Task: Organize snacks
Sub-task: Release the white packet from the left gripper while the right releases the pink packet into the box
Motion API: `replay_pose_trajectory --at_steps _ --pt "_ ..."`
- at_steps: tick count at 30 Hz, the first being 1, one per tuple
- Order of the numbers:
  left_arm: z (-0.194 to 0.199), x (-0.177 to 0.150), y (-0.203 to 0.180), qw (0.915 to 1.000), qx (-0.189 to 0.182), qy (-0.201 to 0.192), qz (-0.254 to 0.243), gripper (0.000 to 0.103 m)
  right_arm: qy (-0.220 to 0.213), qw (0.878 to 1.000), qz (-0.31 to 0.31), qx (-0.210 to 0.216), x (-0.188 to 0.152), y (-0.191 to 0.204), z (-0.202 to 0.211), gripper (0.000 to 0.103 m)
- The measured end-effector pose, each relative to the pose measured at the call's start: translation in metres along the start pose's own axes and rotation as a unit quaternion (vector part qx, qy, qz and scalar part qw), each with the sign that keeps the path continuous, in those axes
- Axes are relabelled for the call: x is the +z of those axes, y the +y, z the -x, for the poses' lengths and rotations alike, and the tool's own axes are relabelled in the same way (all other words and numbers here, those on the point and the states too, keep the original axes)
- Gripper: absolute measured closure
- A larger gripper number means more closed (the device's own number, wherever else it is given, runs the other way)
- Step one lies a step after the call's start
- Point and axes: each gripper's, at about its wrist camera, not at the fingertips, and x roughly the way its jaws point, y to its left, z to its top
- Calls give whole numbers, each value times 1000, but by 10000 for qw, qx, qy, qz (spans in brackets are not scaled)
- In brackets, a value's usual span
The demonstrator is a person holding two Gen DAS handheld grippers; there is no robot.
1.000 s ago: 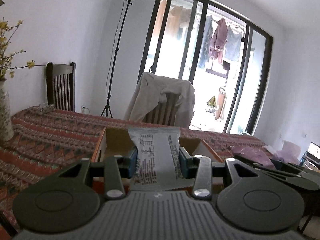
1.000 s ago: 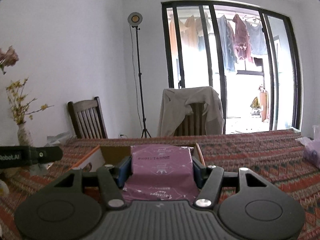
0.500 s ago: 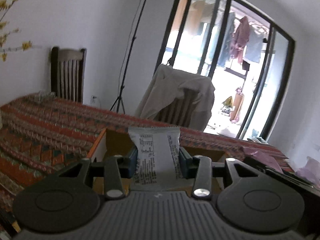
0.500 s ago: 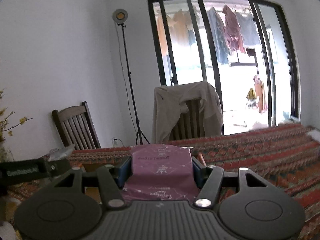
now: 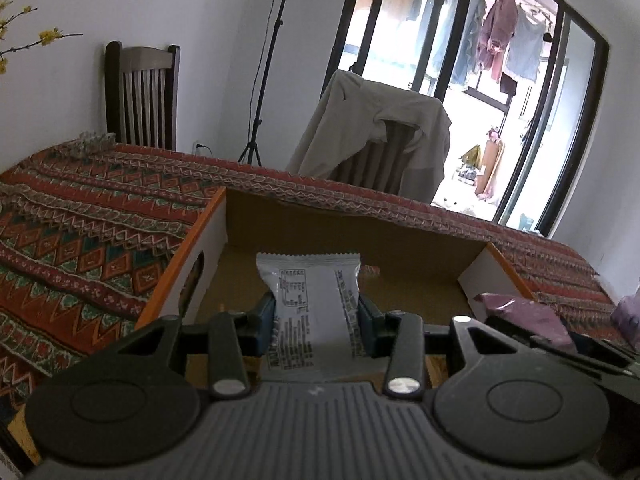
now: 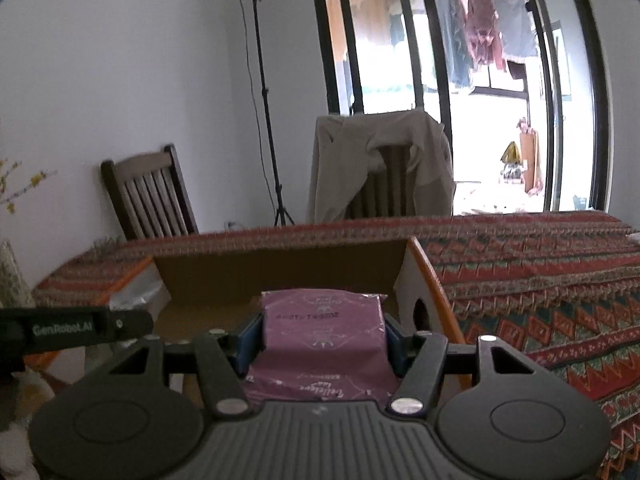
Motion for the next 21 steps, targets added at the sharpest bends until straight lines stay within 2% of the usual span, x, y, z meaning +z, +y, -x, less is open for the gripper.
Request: replay_pose_trajectory --at_steps 6,7,8,9,10,11,12,13,15,21 --pt "1 -3 -1 10000 2 -68 -23 57 25 10000 56 13 -5 3 1 41" --pt "2 -3 -1 10000 15 -95 -3 52 14 10000 61 27 -5 3 2 36" --pt "4 -3 0 9999 14 -134 26 44 -1 10000 54 36 -6 4 2 32" --pt "6 -3 1 9998 14 -196 65 38 -19 10000 41 42 -6 2 4 20" --pt "9 -2 2 9996 17 -279 101 24 -34 10000 28 49 -7 1 5 12" --pt "13 -2 2 9992 36 -372 128 9 -48 10000 12 55 -7 0 6 11" --pt "16 -1 2 9988 74 -458 145 3 -59 10000 -13 61 -6 0 6 9" --pt "18 -1 2 9984 83 -547 138 0 -56 10000 -32 56 -5 -1 6 2" --pt "22 0 0 9978 35 -647 104 0 -44 10000 -66 26 -5 -2 6 0" --pt "21 0 0 9979 68 -627 155 0 -9 10000 -63 -17 -3 -3 6 0"
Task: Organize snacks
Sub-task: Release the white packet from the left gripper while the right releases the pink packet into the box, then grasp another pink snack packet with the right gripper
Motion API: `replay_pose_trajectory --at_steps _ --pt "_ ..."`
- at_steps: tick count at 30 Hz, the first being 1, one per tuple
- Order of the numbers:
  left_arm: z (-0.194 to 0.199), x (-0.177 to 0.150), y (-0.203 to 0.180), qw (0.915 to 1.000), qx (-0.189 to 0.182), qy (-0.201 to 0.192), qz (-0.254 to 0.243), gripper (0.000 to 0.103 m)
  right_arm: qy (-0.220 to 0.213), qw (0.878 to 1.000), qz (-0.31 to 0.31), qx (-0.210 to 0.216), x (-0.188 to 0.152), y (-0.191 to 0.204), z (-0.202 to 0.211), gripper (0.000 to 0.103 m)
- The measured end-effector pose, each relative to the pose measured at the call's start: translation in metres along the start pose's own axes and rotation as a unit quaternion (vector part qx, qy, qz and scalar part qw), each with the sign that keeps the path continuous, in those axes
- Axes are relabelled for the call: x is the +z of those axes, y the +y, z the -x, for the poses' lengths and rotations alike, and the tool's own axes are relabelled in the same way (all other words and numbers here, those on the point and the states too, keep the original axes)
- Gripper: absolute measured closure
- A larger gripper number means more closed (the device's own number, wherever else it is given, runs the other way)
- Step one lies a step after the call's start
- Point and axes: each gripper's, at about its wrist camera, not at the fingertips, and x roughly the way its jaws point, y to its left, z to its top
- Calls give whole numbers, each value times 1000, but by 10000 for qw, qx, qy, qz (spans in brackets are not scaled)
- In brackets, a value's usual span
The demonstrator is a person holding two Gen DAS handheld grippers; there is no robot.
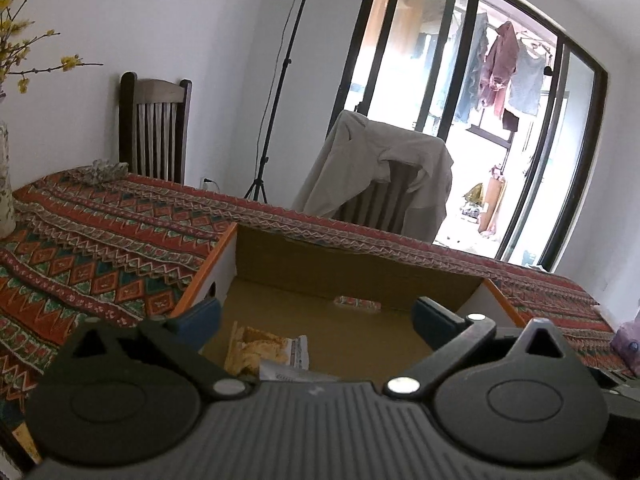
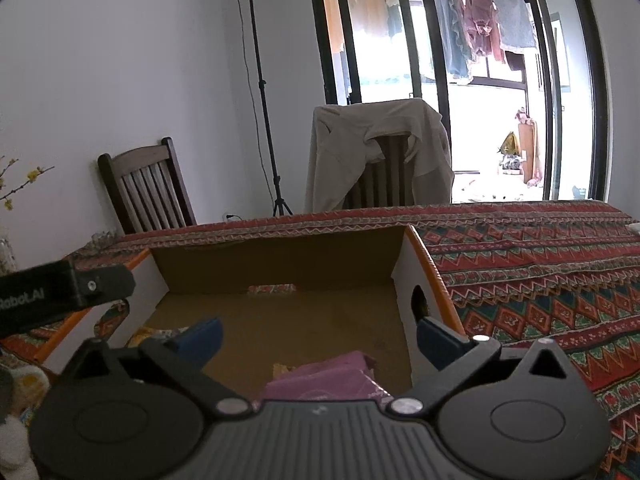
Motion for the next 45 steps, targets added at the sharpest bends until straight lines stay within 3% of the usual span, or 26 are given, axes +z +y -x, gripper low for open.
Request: replay_pose_trajectory --at_steps 8,20,38,45 --pt "12 9 -6 10000 -5 -38 -4 0 -28 10000 23 34 4 3 1 0" --pt "67 17 -1 9999 -121 66 -42 0 -174 9996 210 -105 11 8 59 0" --pt "140 -47 65 9981 207 448 -372 0 370 9983 360 -265 -59 -25 147 0" --pt "156 -56 88 9988 201 410 -196 0 530 9977 318 -269 -80 -32 163 0"
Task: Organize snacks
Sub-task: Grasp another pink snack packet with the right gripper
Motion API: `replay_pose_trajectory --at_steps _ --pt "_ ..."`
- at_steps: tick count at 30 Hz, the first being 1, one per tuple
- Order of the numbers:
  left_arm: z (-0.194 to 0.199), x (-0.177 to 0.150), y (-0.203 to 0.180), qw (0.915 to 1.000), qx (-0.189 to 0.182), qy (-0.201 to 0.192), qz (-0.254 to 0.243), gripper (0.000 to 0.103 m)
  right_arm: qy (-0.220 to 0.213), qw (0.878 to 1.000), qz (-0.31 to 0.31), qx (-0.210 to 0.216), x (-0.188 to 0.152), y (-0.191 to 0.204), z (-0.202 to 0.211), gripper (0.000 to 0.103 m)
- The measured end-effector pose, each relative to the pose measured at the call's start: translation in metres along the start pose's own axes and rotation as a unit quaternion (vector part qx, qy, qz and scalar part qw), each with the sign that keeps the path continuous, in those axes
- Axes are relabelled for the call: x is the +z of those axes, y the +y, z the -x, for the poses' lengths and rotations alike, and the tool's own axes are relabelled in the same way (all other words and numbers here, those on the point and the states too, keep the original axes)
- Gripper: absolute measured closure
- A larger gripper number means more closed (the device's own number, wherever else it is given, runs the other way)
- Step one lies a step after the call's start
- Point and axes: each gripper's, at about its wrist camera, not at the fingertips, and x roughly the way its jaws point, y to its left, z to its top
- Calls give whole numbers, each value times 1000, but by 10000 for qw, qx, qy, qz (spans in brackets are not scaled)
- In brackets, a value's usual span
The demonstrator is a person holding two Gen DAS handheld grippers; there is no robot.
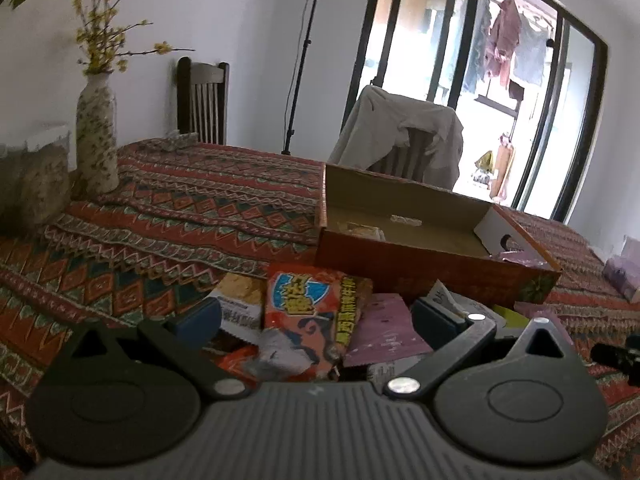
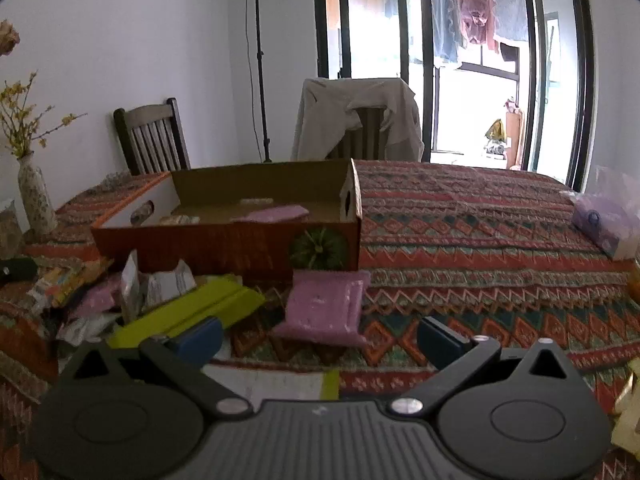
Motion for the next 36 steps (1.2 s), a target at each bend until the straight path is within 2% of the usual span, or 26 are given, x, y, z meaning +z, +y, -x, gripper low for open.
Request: replay_pose_trajectory --at_steps 14,27,34,36 --pt "-5 -2 6 9999 19 64 144 0 140 9997 -117 -135 11 -6 -24 0" --pt "-6 -2 10 9997 129 119 193 0 746 9959 -84 -514 37 -4 -102 0" --pt "-6 -3 10 9996 140 149 173 0 1070 9930 -41 -504 29 2 -127 10" --pt "-7 -3 10 9996 142 166 178 0 1014 9937 -150 -460 28 -1 -127 11"
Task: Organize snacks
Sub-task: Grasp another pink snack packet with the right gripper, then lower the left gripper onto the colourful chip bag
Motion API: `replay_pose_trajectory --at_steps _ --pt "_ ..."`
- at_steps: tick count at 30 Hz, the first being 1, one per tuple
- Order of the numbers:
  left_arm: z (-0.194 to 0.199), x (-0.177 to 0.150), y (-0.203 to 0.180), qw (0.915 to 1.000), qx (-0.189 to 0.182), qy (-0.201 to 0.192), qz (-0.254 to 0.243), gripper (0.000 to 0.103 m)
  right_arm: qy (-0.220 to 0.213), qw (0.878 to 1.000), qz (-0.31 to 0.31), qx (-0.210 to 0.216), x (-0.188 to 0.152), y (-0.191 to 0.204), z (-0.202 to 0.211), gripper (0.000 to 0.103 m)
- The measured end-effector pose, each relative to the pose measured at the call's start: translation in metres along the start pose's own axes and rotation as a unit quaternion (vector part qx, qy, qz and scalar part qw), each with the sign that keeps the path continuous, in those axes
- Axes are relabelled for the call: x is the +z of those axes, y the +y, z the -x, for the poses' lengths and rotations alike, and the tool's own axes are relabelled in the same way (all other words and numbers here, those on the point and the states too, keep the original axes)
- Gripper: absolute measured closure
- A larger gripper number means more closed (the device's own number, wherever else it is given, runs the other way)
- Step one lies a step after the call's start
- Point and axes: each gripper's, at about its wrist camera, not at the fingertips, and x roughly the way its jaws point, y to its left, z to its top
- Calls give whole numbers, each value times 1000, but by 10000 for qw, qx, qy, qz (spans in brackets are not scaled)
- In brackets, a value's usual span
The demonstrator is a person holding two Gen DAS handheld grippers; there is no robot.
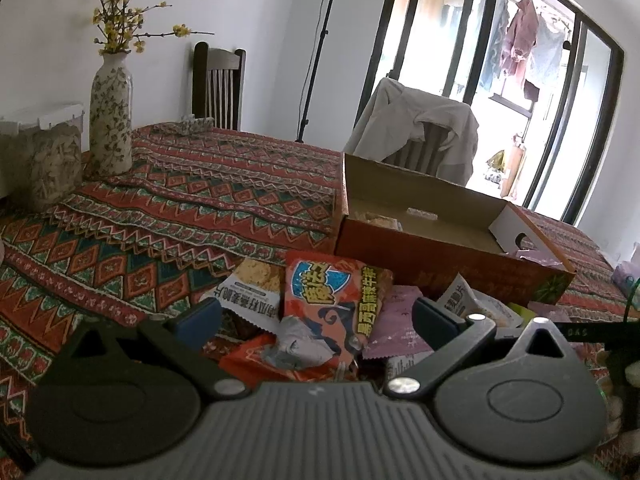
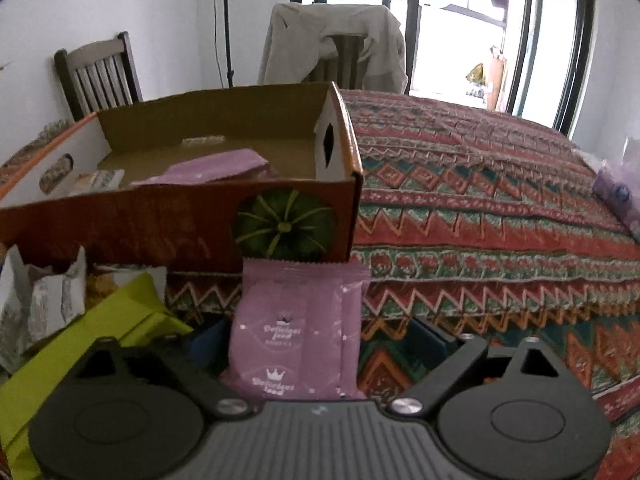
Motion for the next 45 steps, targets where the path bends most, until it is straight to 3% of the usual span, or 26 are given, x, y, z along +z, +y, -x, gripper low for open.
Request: replay_pose_trajectory --at_steps 2,4,27,33,39,45 --pt "-1 0 0 10000 9 22 14 0 -62 10000 -17 18 -1 -1 3 19" --pt "-2 -1 1 10000 -1 41 36 0 -156 9999 -31 13 -2 -1 6 42" --pt "-2 -2 21 9990 302 278 192 0 -1094 9934 -314 164 -31 -30 76 42" --pt "-11 -3 19 9988 224 422 143 0 -1145 9927 -304 210 -38 -28 84 42" --pt "-28 2 -4 9984 28 508 -234 0 -1164 9924 -316 229 -43 -28 88 42" --pt "-46 0 -10 9974 201 646 -265 1 -1162 9923 -334 261 -48 -30 92 42"
